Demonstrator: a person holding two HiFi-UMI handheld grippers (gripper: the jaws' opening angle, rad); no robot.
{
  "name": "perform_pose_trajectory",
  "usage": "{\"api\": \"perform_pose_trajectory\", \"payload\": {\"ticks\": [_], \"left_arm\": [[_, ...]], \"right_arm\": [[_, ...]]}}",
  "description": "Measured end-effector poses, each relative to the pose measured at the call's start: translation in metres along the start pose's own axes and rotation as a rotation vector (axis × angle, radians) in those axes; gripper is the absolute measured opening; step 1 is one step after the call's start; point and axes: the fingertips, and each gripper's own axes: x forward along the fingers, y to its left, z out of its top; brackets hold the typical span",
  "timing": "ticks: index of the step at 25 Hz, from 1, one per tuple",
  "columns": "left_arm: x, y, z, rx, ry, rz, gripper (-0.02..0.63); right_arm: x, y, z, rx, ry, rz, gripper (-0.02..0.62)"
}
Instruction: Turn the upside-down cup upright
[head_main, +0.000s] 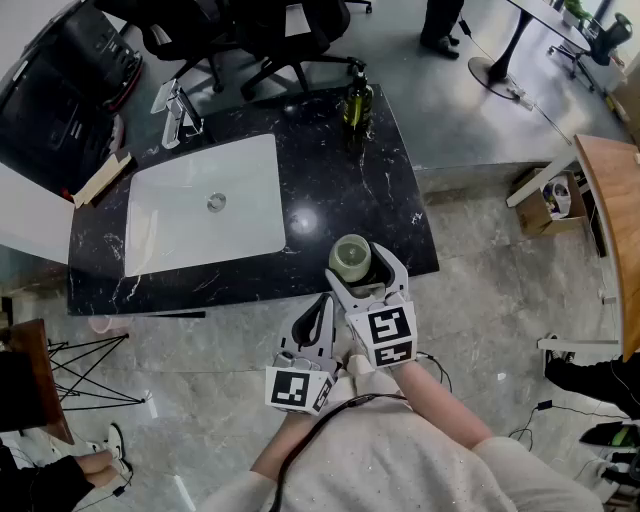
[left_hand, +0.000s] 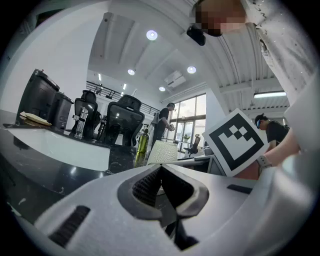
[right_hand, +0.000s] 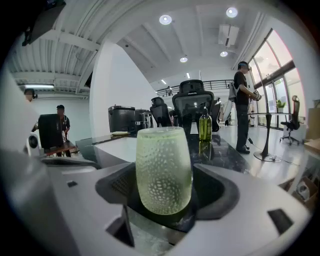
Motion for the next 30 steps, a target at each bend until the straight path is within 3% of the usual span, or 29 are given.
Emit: {"api": "perform_pose_trajectory", "payload": {"ticks": [15,20,24,30], "left_arm": [[0.015,0.016,-0.012,-0.037,0.009,0.029,0.006],[0.01,0.015,-0.011,-0.035,0.001,0.034,0.006],[0.003,0.019,-0.009,-0.028,-0.003,0.052,0.006],[-0.015,0.028,-0.008,-0.052,-0.015,0.082,0.006]], "right_arm": [[0.009,0.0,-0.003,-0.075,0.027,-0.041,0.325],[0.006,0.0,-0.004,-0.065,0.038,-0.02,0.326],[-0.003,-0.003,-0.001,0.017,0.035,0.018,0.327],[-0.014,0.003,0.007,0.318,0.02,0.13,0.327]]}}
